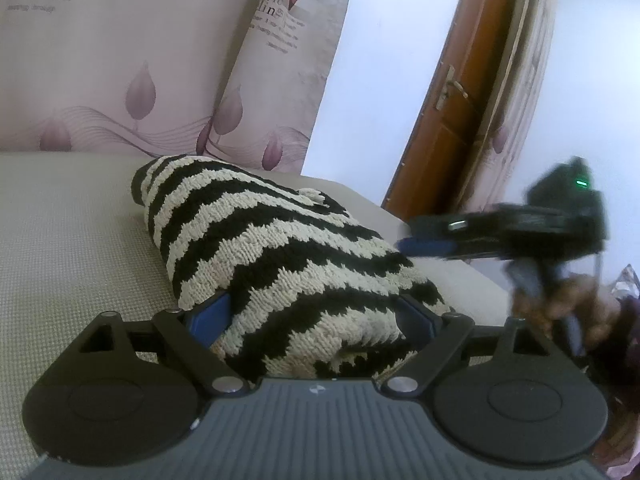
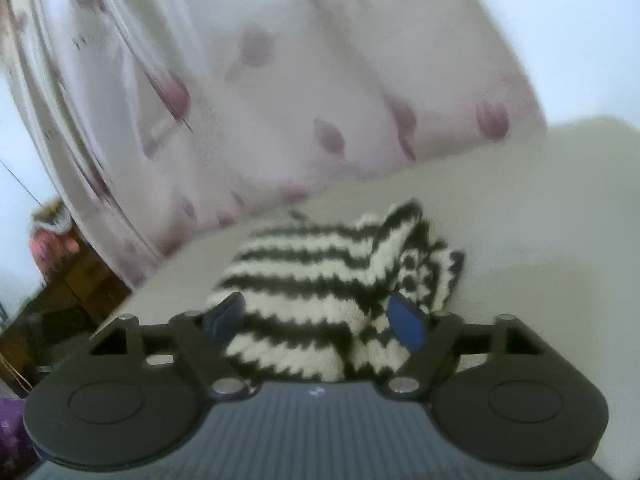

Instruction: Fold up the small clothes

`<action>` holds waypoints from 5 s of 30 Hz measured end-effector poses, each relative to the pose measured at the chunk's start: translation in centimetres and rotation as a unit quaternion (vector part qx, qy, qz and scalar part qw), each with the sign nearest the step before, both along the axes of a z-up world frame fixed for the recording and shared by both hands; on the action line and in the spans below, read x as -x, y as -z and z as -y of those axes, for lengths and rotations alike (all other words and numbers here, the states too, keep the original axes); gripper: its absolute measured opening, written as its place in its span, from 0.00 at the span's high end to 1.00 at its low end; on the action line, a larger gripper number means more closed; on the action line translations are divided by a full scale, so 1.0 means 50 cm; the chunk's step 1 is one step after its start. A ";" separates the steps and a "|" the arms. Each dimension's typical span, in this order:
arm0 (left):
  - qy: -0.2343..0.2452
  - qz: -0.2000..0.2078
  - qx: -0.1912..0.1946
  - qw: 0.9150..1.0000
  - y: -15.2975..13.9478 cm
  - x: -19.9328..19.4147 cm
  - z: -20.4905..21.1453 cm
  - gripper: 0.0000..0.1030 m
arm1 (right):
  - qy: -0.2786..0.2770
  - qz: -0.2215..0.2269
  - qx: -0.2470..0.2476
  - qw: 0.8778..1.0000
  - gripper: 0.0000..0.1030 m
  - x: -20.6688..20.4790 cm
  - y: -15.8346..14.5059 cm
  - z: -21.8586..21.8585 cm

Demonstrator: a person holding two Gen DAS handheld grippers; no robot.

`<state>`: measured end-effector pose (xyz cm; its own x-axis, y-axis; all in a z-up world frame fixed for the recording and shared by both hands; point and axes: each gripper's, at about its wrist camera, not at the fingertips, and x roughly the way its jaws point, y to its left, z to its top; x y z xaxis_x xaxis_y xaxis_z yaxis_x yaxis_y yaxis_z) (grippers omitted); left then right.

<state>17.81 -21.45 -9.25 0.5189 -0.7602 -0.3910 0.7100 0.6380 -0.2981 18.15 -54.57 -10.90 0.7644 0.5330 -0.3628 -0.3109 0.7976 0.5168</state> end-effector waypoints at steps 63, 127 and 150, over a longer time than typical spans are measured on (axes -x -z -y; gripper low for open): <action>-0.014 0.024 -0.002 1.000 0.003 0.012 0.058 0.43 | -0.019 0.064 0.202 0.977 0.79 -0.017 0.016 -0.060; -0.094 -0.010 -0.169 0.981 -0.082 -0.144 0.111 0.00 | -0.008 0.124 0.212 0.969 0.78 0.122 0.092 -0.049; -0.064 -0.086 -0.132 0.985 -0.004 -0.235 0.132 0.00 | -0.007 0.132 0.202 0.971 0.74 0.132 0.085 -0.050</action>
